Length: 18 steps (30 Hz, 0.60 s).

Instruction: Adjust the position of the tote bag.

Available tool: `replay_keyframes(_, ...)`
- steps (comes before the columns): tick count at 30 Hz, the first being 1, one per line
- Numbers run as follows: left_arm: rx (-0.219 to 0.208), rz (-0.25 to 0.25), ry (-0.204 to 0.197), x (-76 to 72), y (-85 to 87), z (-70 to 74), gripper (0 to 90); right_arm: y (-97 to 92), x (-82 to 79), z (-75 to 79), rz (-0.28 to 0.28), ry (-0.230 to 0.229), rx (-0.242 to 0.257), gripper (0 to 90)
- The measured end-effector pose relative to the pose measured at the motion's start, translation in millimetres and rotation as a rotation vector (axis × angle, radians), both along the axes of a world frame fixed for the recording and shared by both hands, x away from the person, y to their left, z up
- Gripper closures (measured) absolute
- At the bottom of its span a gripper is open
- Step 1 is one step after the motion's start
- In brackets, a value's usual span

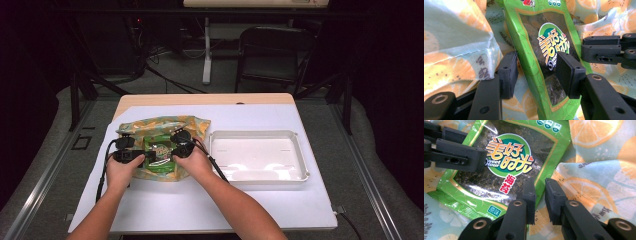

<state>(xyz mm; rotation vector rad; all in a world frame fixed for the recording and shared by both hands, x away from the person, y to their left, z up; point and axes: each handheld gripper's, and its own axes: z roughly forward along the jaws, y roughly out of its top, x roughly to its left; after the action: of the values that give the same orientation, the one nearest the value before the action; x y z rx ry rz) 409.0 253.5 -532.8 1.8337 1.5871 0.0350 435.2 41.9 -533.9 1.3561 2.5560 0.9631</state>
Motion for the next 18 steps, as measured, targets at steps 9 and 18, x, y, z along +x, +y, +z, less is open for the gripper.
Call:
replay_keyframes(9, -0.028, 0.01, 0.022, 2.5, 2.6, -3.2, 52.7, -1.1, 2.2, -0.5, -0.006, 0.018, 0.011, 78.6)
replay_keyframes(18, -0.041, 0.0, 0.032, 3.4, -0.8, -4.9, 47.8, -1.1, 2.0, -0.9, -0.007, 0.017, 0.009, 78.8)
